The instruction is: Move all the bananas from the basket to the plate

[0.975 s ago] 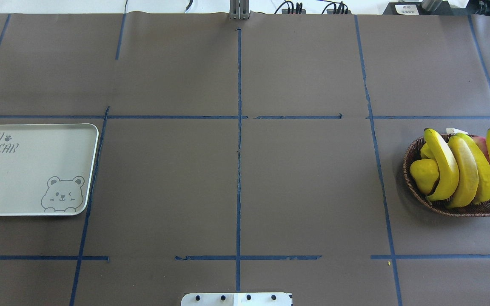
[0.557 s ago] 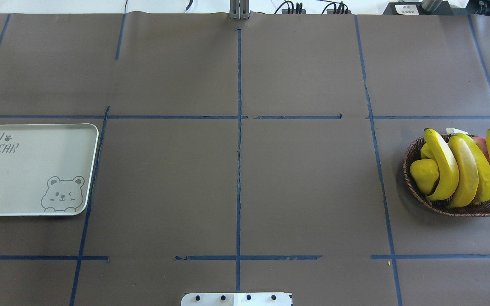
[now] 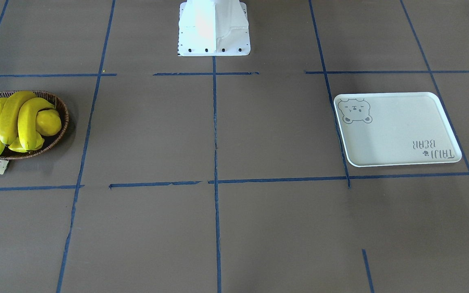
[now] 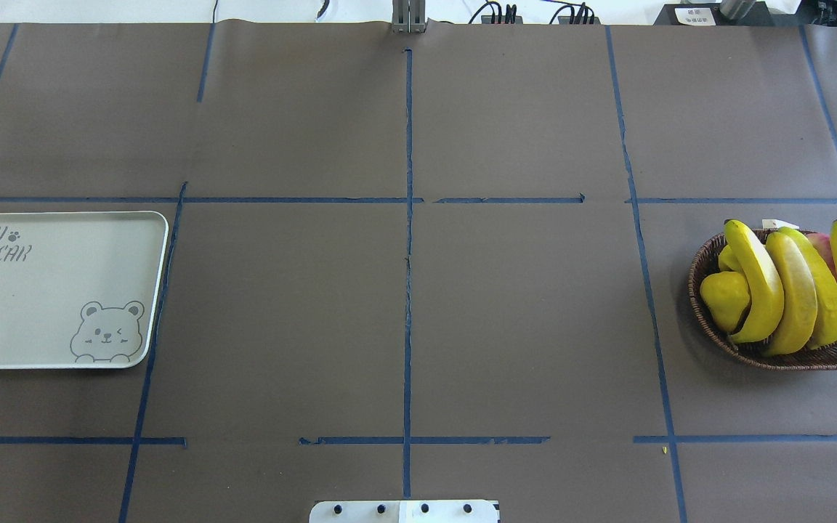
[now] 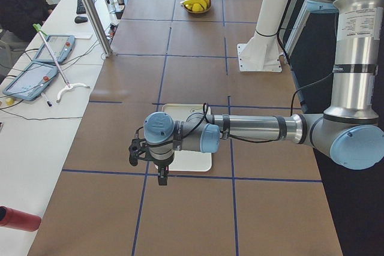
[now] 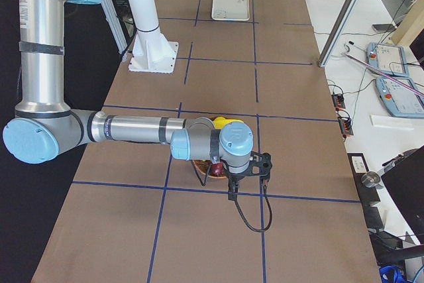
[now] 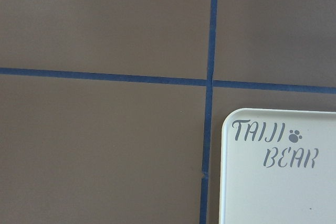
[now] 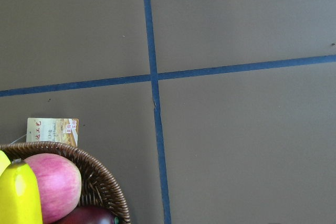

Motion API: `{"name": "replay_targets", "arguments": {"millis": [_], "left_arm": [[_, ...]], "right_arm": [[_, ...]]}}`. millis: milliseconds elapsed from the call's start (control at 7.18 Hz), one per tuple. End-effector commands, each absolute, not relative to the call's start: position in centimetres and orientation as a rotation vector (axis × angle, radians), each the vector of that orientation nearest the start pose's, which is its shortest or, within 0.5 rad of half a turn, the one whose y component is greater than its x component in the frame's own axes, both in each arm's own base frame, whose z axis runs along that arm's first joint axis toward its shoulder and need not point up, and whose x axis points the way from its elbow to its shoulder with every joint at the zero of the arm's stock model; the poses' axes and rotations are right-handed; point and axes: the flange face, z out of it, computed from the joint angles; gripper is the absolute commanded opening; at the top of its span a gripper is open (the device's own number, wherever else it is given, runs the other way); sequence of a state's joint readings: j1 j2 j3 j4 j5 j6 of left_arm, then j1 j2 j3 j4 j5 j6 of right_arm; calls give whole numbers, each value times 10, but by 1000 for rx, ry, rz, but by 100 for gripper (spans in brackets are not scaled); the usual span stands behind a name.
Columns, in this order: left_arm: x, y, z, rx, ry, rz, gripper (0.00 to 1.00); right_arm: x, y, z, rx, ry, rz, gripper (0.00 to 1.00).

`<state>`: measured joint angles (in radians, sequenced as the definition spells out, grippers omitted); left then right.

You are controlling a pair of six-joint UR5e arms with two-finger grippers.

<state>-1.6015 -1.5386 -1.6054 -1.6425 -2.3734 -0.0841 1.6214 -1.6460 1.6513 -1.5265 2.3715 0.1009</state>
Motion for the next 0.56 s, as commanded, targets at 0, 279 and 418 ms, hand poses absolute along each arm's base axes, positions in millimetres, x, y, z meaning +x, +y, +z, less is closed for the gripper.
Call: {"name": "replay_targets", "arguments": {"millis": [0,279,418], "left_arm": [[-76,-481,648,54,805,-75,100],[-76,-481,648,54,805,-75,100],[-76,-481,646,50,805,-79,100]], "right_arm": [[85,-460,648,28,-802,123,100],[75,-465,628,54,-850,94,100],[60,-469,604,74,-858,52,100]]}}
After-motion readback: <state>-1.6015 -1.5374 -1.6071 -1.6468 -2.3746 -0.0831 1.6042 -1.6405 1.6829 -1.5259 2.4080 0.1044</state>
